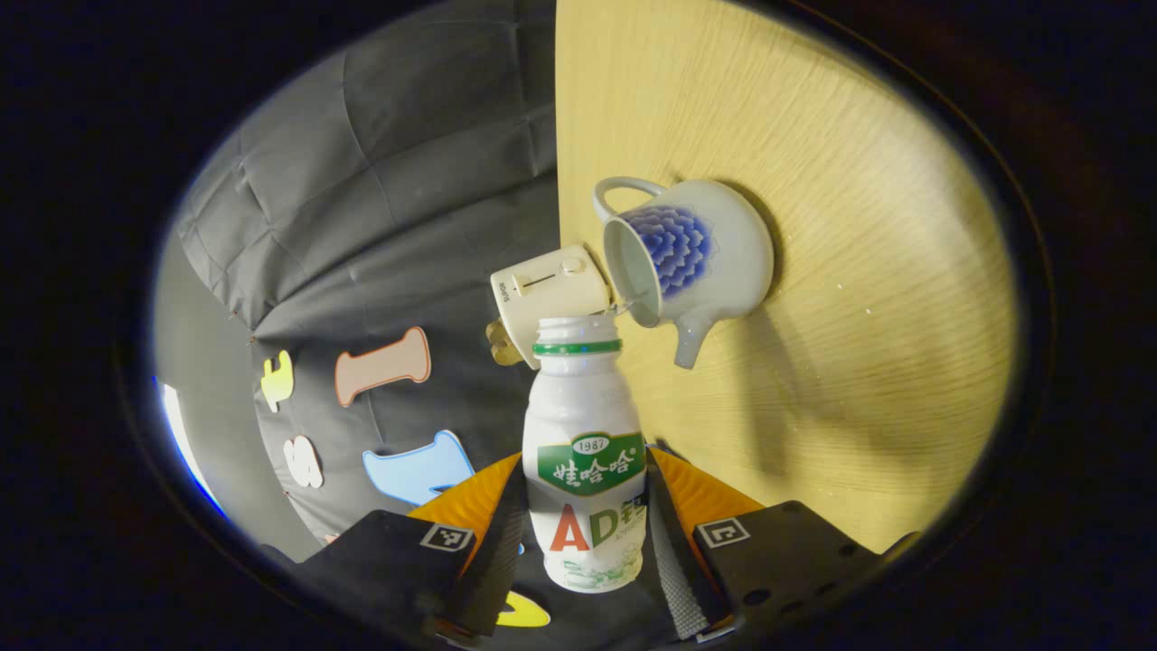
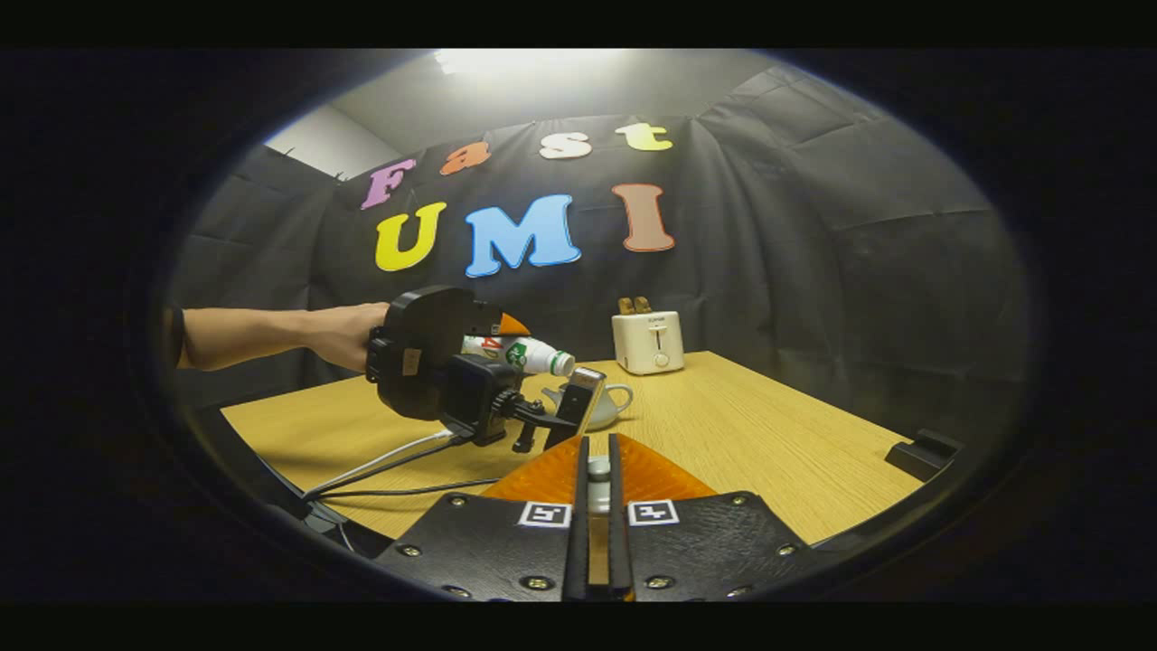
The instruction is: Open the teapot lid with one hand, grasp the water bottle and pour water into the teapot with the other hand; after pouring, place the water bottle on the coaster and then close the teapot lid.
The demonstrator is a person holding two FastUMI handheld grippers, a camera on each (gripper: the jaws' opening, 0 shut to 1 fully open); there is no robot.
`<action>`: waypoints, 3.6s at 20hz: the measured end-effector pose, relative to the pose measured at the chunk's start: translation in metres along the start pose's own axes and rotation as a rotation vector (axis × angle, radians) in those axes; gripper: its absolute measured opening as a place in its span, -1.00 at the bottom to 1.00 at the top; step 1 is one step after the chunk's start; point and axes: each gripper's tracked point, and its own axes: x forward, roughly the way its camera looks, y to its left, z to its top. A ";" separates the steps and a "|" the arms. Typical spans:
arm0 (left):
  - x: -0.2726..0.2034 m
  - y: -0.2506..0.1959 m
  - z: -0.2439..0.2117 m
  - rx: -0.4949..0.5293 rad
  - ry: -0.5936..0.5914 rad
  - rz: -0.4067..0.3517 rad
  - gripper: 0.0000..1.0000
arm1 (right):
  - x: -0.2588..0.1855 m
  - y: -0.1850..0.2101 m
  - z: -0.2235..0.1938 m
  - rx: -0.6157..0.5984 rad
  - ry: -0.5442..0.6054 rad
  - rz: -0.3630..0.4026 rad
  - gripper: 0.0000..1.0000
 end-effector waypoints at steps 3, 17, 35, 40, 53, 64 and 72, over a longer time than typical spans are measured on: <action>0.001 0.002 -0.002 0.016 0.005 0.005 0.60 | 0.000 0.000 -0.002 0.019 0.007 0.001 -0.83; -0.003 0.005 0.004 0.083 0.007 0.010 0.59 | 0.001 -0.001 -0.003 0.022 0.019 0.006 -0.83; 0.001 -0.002 0.014 0.008 -0.052 -0.007 0.60 | 0.002 -0.003 -0.002 0.034 0.013 0.005 -1.00; 0.002 -0.006 0.017 -0.128 -0.105 -0.011 0.60 | -0.001 -0.001 0.005 0.022 -0.022 0.013 -1.00; -0.026 0.001 -0.058 -0.854 -0.126 0.130 0.60 | 0.035 0.025 0.040 -0.093 -0.032 0.064 -0.51; -0.054 -0.014 -0.165 -1.437 -0.132 0.194 0.59 | 0.135 0.057 0.076 -0.172 -0.036 0.102 -1.00; -0.060 -0.021 -0.198 -1.644 -0.151 0.226 0.38 | 0.186 0.054 0.073 -0.229 -0.037 0.051 -0.83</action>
